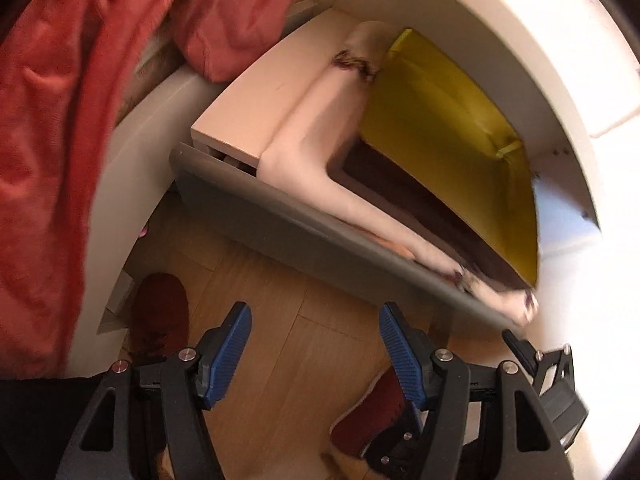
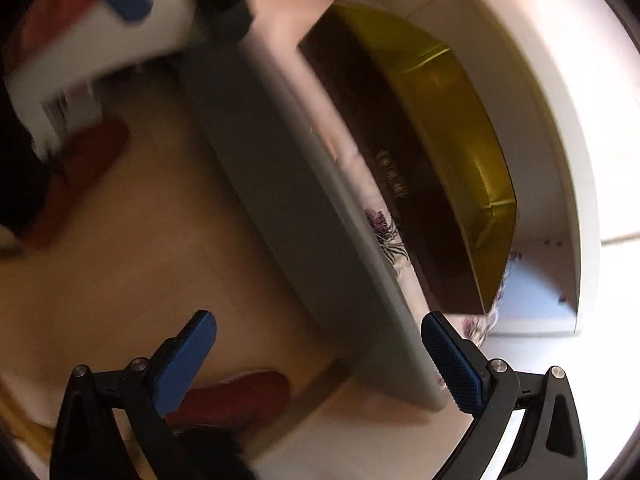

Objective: Organize soft objects
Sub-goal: 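Grasp the drawer front with the right gripper and pull the drawer open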

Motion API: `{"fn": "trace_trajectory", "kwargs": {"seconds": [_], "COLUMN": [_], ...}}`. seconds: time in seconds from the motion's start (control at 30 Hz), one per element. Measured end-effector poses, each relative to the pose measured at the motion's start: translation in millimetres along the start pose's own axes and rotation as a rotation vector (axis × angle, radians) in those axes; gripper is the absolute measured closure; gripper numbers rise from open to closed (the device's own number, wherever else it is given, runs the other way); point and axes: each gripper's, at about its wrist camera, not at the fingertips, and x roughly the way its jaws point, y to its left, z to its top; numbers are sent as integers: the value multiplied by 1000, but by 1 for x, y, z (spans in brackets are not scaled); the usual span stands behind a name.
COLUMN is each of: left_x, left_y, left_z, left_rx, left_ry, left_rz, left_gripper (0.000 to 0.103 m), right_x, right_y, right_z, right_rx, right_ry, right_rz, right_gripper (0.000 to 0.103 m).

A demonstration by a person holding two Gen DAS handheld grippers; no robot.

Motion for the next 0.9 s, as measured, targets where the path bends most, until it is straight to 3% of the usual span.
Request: {"fn": "trace_trajectory", "kwargs": {"seconds": [0.17,0.33,0.53,0.73,0.9], "left_x": [26,42,49,53,54], "left_y": [7,12,20,18,15], "left_z": [16,26,37,44,45], "left_rx": [-91,-142,-204,-193,-181], "left_ry": [3,11,3,-2,7], "left_rz": [-8,6,5,43,54], "left_gripper": [36,36,33,22,22], "right_x": [34,51,48,46,53], "right_y": [-11,-16,-13,-20,-19], "right_z": [2,2,7,10,10], "right_rx": [-17,-38,-76,-104,-96], "right_ry": [31,56,45,42,45], "right_rz": [-55,4,12,24,55], "right_gripper": [0,0,0,0,0]}}
